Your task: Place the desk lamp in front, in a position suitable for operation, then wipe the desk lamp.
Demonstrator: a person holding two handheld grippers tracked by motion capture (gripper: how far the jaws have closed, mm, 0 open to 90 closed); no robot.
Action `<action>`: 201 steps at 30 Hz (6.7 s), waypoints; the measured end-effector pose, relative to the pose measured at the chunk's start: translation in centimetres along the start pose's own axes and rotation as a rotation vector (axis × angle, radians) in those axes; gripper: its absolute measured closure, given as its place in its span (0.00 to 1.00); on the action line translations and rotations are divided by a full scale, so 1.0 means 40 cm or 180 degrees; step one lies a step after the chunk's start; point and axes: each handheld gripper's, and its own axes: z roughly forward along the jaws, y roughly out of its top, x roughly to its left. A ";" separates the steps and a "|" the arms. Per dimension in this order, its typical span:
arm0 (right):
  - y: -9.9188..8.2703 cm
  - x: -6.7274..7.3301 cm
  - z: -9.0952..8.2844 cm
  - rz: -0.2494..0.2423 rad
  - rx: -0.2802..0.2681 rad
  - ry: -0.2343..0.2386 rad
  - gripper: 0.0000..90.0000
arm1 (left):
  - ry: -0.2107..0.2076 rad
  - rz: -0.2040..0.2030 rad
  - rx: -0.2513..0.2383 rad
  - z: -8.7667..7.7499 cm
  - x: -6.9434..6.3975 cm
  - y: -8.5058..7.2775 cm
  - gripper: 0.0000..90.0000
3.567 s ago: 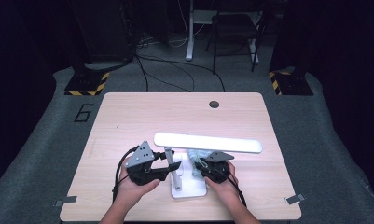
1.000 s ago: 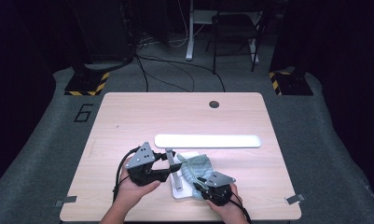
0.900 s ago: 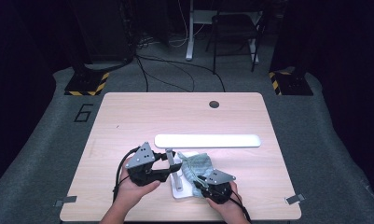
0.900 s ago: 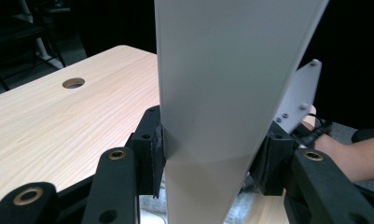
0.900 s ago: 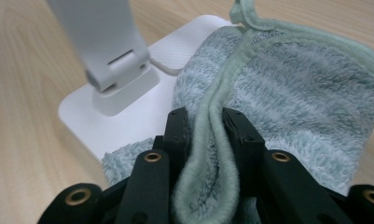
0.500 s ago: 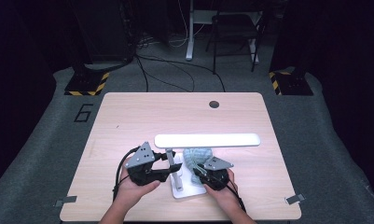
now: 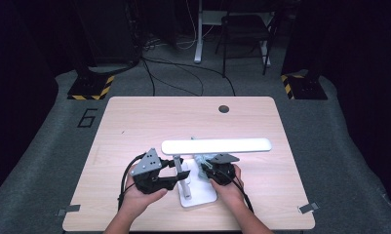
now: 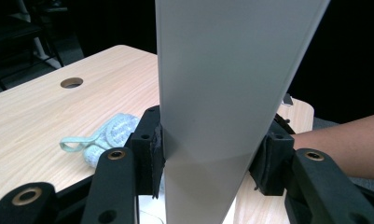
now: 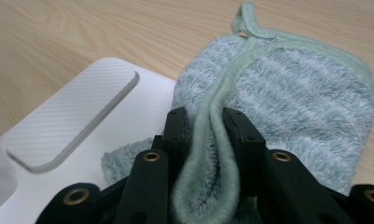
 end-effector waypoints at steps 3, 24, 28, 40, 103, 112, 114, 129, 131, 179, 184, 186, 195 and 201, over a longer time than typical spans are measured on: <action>0.008 -0.006 0.008 0.0060 0.0036 -0.0031 0.79 | 0.0001 0.0002 -0.0005 -0.001 0.000 -0.001 0.59; 0.012 -0.001 -0.003 0.0036 0.0160 -0.0025 0.80 | 0.0090 -0.0059 -0.0071 -0.033 0.024 -0.015 0.59; 0.005 0.010 -0.021 0.0040 0.0215 -0.0022 0.80 | 0.0160 -0.0138 -0.0122 -0.049 0.039 -0.022 0.61; 0.013 0.010 -0.006 0.0110 0.0190 -0.0001 0.80 | -0.0085 -0.0142 -0.0103 -0.048 0.046 -0.024 0.57; -0.125 0.082 -0.218 -0.0037 0.0518 0.0237 0.81 | 0.0233 0.0104 -0.0020 -0.014 0.003 -0.041 0.60; -0.127 0.087 -0.221 0.0096 0.0551 0.0331 0.81 | 0.0180 0.0062 -0.0070 -0.013 0.005 -0.044 0.60; -0.122 0.080 -0.217 0.0160 0.0555 0.0356 0.81 | 0.0162 0.0086 -0.0048 -0.015 0.009 -0.044 0.59; -0.085 0.037 -0.151 0.0447 0.0418 0.0313 0.82 | 0.0124 0.0092 -0.0057 -0.015 0.015 -0.046 0.59; -0.080 0.034 -0.141 0.0441 0.0394 0.0279 0.82 | 0.0125 0.0096 -0.0054 -0.015 0.014 -0.045 0.59; 0.035 0.015 -0.046 0.0405 0.0146 0.0346 0.81 | 0.0272 0.0040 -0.0113 0.000 0.016 -0.045 0.59; -0.007 0.072 -0.091 0.0090 0.0159 0.0424 0.80 | 0.0310 0.0027 -0.0118 0.004 0.018 -0.044 0.59; -0.022 0.086 -0.106 0.0018 0.0154 0.0457 0.80 | 0.0315 0.0026 -0.0120 0.005 0.020 -0.043 0.59; -0.058 0.140 -0.149 -0.0151 0.0192 0.0642 0.74 | 0.0307 -0.0011 -0.0101 0.008 0.023 -0.041 0.59; -0.048 0.154 -0.172 -0.0236 0.0113 0.0754 0.58 | 0.0310 0.0018 -0.0087 0.005 0.024 -0.042 0.59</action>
